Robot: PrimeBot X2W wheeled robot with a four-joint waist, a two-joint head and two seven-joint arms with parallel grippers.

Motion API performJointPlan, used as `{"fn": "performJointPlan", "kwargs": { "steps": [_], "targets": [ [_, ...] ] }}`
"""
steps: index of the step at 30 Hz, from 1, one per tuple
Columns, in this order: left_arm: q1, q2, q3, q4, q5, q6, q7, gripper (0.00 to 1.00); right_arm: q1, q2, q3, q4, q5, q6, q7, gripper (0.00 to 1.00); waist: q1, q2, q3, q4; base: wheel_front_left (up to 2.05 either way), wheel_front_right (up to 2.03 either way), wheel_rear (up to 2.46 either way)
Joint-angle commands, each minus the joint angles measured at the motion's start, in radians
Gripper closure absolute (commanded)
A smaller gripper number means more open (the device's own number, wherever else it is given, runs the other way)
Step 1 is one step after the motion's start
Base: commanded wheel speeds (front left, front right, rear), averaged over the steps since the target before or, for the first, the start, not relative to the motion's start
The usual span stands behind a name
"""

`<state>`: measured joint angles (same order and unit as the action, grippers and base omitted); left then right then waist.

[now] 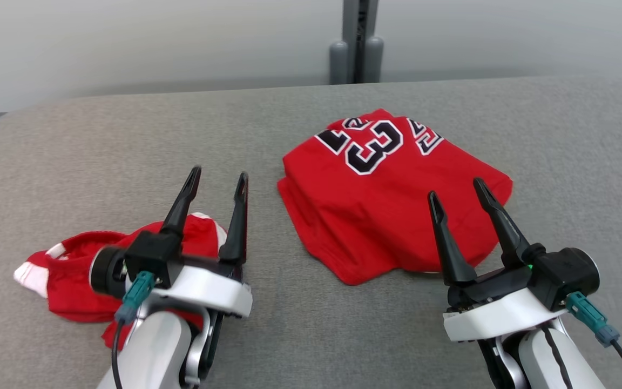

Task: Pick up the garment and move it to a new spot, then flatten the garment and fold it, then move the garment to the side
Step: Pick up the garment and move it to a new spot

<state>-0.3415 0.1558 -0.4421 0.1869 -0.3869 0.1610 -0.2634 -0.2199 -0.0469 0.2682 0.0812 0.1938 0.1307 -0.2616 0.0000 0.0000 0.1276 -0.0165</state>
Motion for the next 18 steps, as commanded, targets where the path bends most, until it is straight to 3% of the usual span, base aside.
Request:
{"fn": "performJointPlan", "kwargs": {
  "steps": [1,8,11,16,18],
  "targets": [
    [0.045,-0.001,0.024,-0.010,0.006,0.009,-0.001,0.00,0.018,-0.007,-0.005,0.004,-0.009,0.000,-0.006,0.00,0.0000,0.0000,-0.026,0.041,0.00,0.00,0.00],
    [0.141,-0.013,0.071,-0.001,0.022,0.009,-0.001,0.00,0.043,-0.007,-0.012,0.014,-0.016,0.000,-0.006,0.00,0.0000,0.0000,-0.050,0.079,0.00,0.00,0.00],
    [0.168,-0.015,0.063,0.051,0.006,-0.016,0.003,0.00,0.046,-0.007,-0.007,0.016,-0.015,0.000,-0.006,0.00,0.0000,0.0000,-0.054,0.084,0.00,0.00,0.00],
    [0.130,-0.019,0.021,0.152,-0.001,-0.053,0.075,0.00,0.036,-0.007,0.006,0.012,-0.009,0.000,-0.006,0.00,0.0000,0.0000,-0.039,0.079,0.00,0.00,0.00],
    [0.114,-0.014,0.003,0.197,0.019,-0.041,0.118,0.00,0.033,-0.007,0.009,0.012,-0.007,0.000,-0.006,0.00,0.0000,0.0000,-0.032,0.076,0.00,0.00,0.00]
  ]
}}
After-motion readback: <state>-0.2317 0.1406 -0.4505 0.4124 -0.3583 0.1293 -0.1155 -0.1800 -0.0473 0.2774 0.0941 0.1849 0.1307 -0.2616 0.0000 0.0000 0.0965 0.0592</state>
